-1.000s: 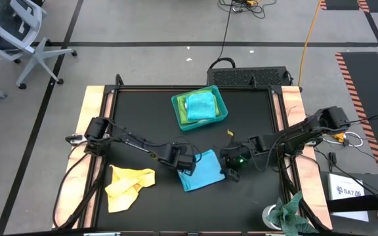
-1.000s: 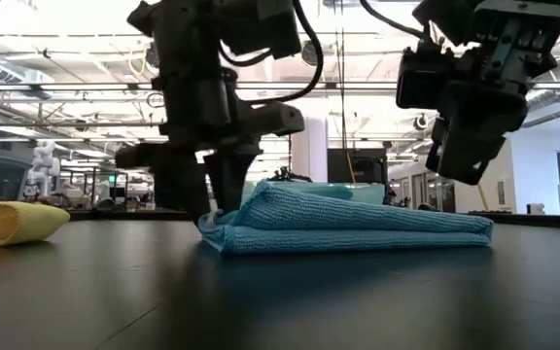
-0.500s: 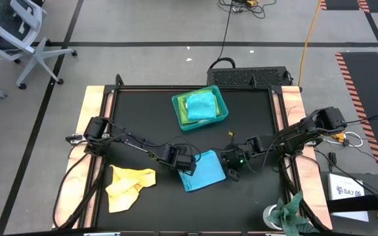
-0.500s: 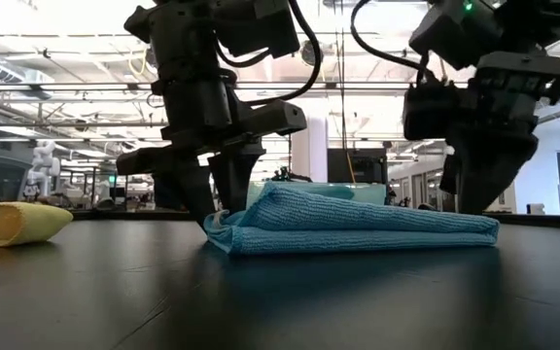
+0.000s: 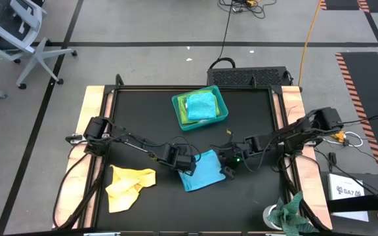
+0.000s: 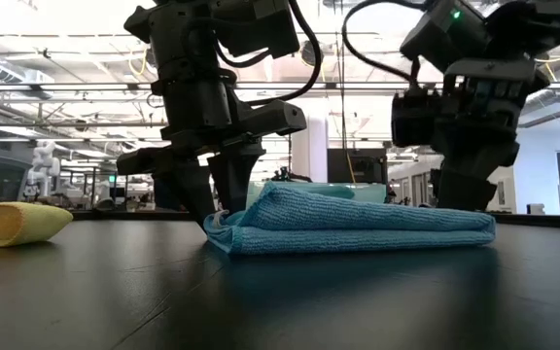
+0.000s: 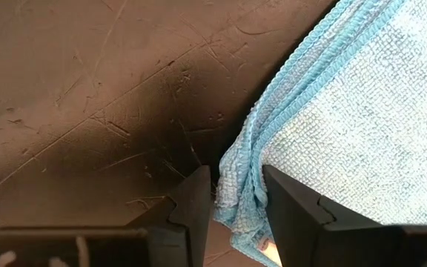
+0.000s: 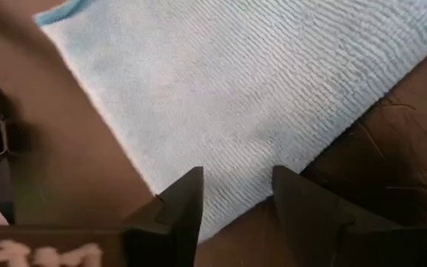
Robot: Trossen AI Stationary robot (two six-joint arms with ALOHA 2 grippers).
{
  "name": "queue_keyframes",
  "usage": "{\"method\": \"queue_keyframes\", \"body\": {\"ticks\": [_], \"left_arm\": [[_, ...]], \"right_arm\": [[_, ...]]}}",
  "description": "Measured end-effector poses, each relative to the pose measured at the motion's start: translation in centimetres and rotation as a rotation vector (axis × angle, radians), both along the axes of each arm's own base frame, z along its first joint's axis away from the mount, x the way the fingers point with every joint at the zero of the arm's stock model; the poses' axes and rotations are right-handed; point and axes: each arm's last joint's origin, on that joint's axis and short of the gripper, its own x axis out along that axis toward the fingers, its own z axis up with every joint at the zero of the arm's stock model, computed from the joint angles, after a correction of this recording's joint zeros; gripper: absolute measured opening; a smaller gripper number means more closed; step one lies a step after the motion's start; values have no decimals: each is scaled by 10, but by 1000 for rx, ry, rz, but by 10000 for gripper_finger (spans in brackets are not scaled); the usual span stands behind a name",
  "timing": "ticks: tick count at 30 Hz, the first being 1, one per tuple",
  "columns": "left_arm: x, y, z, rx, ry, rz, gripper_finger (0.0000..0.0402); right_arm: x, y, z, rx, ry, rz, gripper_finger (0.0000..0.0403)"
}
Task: Fold microfiber towels
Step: Put the blue microfiber towel into the blue bin
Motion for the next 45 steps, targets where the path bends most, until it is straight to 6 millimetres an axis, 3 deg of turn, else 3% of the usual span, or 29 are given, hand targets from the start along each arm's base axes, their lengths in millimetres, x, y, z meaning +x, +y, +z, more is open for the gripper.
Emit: {"method": "queue_keyframes", "body": {"ticks": [10,22,45], "left_arm": [[0,0,0,3,1,-11,124],[0,0,-1,5,3,-20,124],[0,0,-1,7,4,-26,124]], "right_arm": [[10,1,-11,46,-26,-4,163],[-5,-13,-4,179,125,-20,160],[3,-6,1,92,9,-74,160]]}}
